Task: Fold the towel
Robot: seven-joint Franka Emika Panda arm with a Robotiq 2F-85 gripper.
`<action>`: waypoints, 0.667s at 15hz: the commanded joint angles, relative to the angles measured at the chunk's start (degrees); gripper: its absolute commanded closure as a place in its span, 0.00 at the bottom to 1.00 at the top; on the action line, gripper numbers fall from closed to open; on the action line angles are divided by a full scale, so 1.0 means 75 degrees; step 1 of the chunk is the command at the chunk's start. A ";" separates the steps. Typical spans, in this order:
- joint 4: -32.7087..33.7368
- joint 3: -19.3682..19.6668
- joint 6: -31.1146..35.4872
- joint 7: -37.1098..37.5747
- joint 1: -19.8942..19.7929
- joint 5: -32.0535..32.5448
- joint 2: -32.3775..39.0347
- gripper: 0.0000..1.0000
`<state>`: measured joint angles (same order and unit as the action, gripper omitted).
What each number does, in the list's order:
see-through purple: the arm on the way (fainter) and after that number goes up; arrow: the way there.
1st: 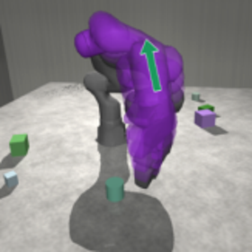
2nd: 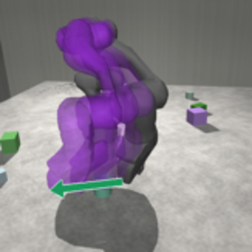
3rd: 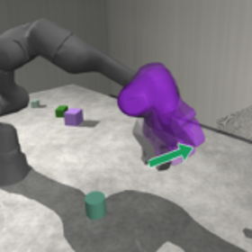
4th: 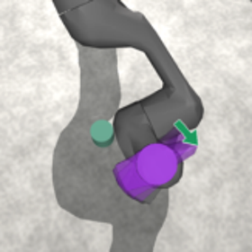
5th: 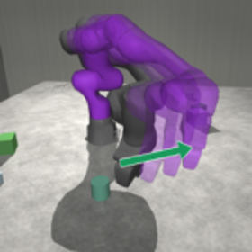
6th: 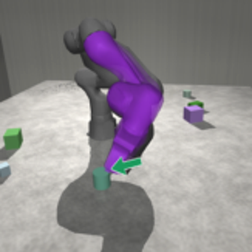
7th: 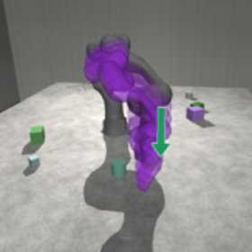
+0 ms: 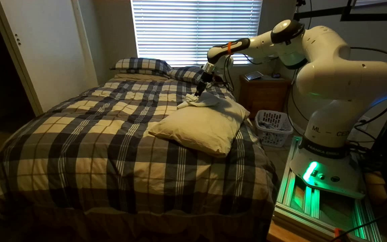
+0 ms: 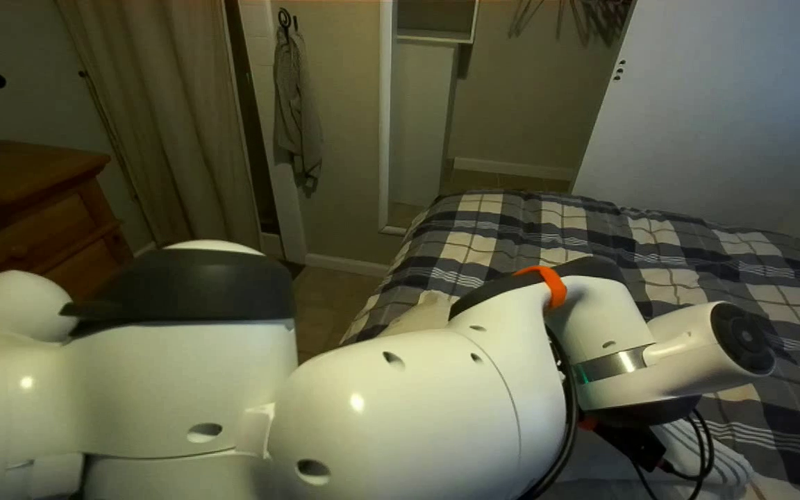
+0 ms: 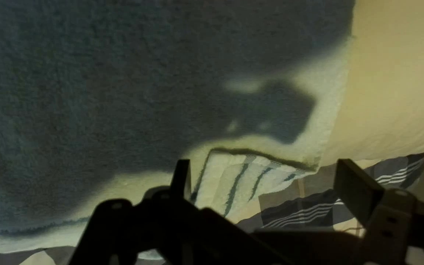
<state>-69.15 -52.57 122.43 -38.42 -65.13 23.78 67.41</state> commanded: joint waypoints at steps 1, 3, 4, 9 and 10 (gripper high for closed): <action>0.0665 0.0034 -0.0361 -0.0033 0.0380 -0.0081 0.0360 0.00; 0.0840 0.0043 -0.0491 -0.0033 0.0494 -0.0084 0.0479 0.00; 0.0942 0.0050 -0.0551 -0.0031 0.0562 -0.0078 0.0535 0.00; 0.1324 0.0105 -0.0790 -0.0033 0.0774 -0.0079 0.0703 0.00; 0.1368 0.0048 -0.0834 -0.0069 0.0780 -0.0121 0.0738 0.00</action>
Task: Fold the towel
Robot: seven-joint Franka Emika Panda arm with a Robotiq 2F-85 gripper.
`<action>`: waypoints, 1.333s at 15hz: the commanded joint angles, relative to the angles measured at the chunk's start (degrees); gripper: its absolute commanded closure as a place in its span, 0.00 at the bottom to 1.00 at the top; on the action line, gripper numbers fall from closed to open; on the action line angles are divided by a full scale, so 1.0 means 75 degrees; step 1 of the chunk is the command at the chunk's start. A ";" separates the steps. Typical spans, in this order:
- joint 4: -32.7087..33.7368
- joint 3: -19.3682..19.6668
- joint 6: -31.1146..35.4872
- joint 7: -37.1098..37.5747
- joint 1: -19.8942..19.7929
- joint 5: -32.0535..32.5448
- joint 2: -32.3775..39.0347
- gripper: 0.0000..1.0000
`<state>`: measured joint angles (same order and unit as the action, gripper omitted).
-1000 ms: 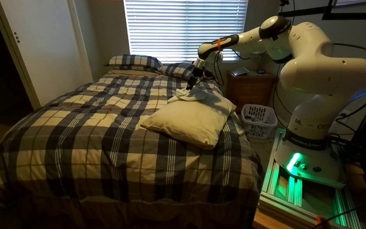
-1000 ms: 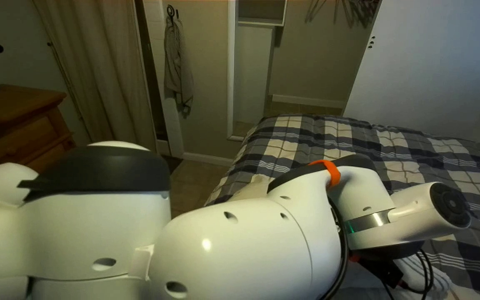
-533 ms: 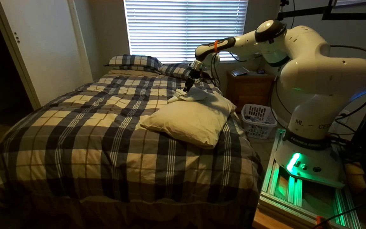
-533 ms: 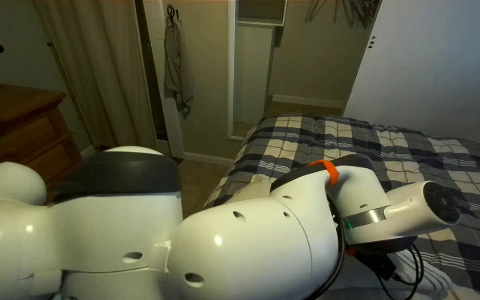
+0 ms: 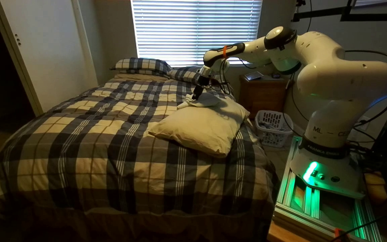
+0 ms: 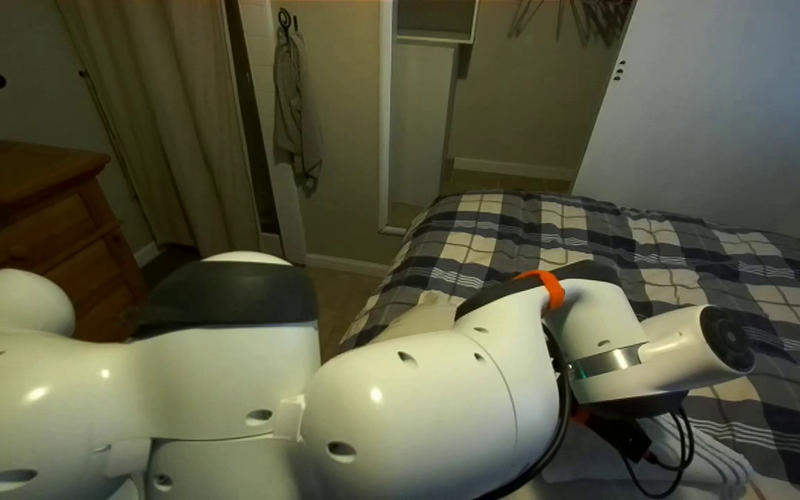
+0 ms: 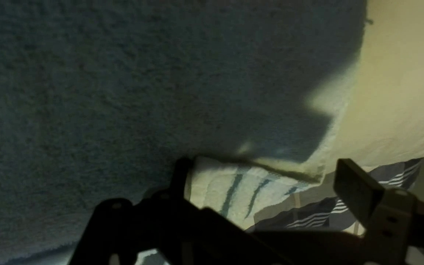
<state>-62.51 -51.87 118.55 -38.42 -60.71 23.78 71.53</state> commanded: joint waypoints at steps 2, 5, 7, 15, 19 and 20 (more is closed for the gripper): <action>0.0551 -0.0136 -0.0275 -0.0171 0.0213 -0.0157 0.0249 0.00; 0.0687 -0.0218 -0.0322 -0.0197 0.0293 -0.0210 0.0325 0.00; 0.0740 -0.0068 -0.0249 -0.0024 0.0401 -0.0051 0.0281 0.00; 0.0875 0.0410 -0.0136 0.0115 0.0585 0.0121 0.0199 0.00; 0.1043 0.0231 -0.0442 -0.0008 0.0618 -0.0150 0.0335 0.00; 0.1077 0.0205 -0.0468 -0.0007 0.0638 -0.0195 0.0351 0.00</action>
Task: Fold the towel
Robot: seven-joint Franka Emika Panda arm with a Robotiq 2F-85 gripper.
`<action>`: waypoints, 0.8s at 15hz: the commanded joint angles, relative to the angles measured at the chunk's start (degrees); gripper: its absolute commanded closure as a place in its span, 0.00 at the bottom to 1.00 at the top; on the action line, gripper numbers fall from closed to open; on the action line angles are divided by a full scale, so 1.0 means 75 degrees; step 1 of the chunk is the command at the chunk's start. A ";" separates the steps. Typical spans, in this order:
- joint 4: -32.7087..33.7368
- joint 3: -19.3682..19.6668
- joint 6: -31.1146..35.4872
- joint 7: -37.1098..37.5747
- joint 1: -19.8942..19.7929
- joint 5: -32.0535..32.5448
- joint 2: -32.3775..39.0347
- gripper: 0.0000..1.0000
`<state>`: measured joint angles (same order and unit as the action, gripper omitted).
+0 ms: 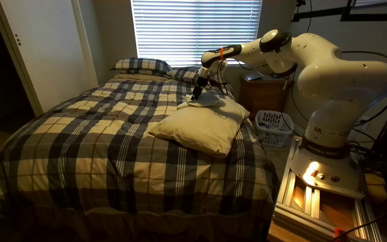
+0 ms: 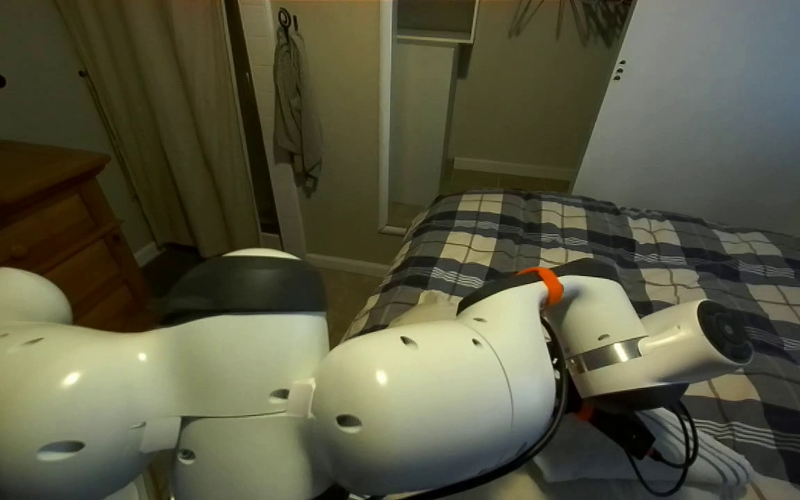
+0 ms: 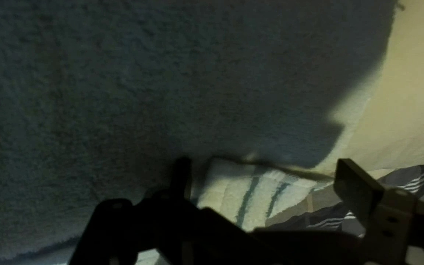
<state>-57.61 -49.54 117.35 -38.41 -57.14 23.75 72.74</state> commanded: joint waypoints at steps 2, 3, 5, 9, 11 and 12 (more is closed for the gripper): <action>0.0486 -0.0211 -0.0390 -0.0039 0.0181 -0.0287 0.0234 0.00; 0.0488 -0.0295 -0.0452 -0.0066 0.0166 -0.0373 0.0248 0.00; 0.0530 -0.0444 -0.0494 -0.0087 0.0170 -0.0545 0.0292 0.00; 0.0759 -0.0669 -0.0237 -0.0120 0.0284 -0.0781 0.0452 0.00; 0.0949 -0.0754 -0.0284 -0.0153 0.0382 -0.0838 0.0574 0.00; 0.1017 -0.0761 -0.0296 -0.0133 0.0435 -0.0825 0.0614 0.00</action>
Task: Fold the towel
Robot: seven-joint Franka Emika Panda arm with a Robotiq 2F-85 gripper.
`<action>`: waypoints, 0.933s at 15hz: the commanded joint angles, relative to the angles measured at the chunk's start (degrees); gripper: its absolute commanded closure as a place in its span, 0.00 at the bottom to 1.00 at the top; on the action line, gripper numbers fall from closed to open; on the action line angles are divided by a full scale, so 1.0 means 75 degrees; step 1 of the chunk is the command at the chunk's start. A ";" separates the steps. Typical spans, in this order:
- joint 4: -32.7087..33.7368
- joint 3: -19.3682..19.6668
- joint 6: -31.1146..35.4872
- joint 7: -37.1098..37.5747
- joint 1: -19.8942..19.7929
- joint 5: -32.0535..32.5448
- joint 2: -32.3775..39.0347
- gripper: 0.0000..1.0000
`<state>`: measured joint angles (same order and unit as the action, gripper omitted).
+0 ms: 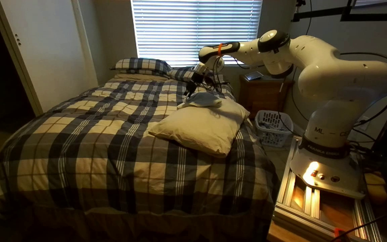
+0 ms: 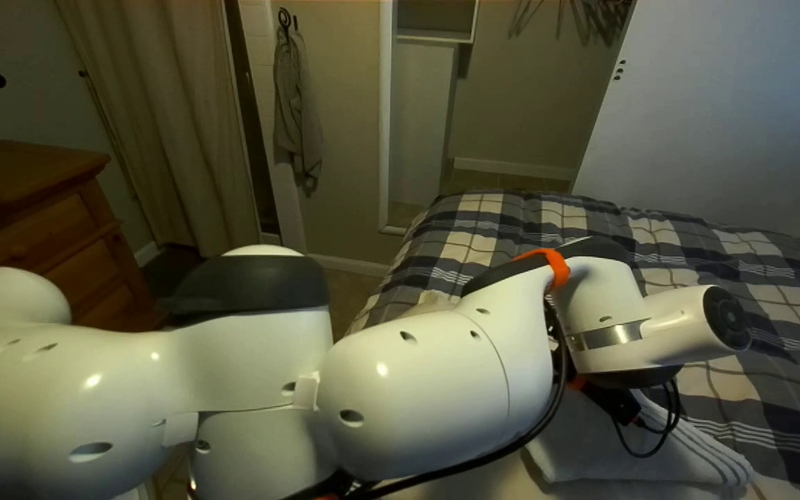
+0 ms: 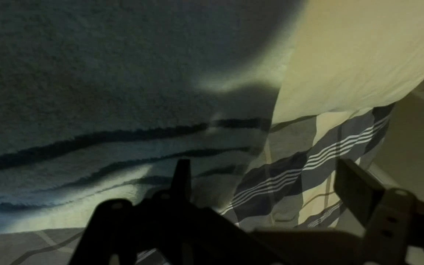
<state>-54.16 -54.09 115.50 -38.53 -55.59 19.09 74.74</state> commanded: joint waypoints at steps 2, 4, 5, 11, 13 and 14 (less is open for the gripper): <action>0.0641 -0.0193 -0.0078 -0.0081 0.0289 -0.0191 0.0389 0.00; 0.0686 -0.0221 -0.0288 0.0120 0.0304 -0.0257 0.0365 0.00; 0.0670 -0.0244 -0.0140 0.0078 0.0308 -0.0246 0.0365 0.00; 0.0464 -0.0510 0.0000 -0.0058 0.0195 -0.0347 0.0247 0.00; 0.0141 -0.0162 0.0280 0.0277 0.0201 0.0062 -0.0087 0.00; -0.0035 0.0026 0.0397 0.0452 0.0200 0.0265 -0.0268 0.00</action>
<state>-51.45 -57.01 116.15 -38.41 -54.12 17.72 76.05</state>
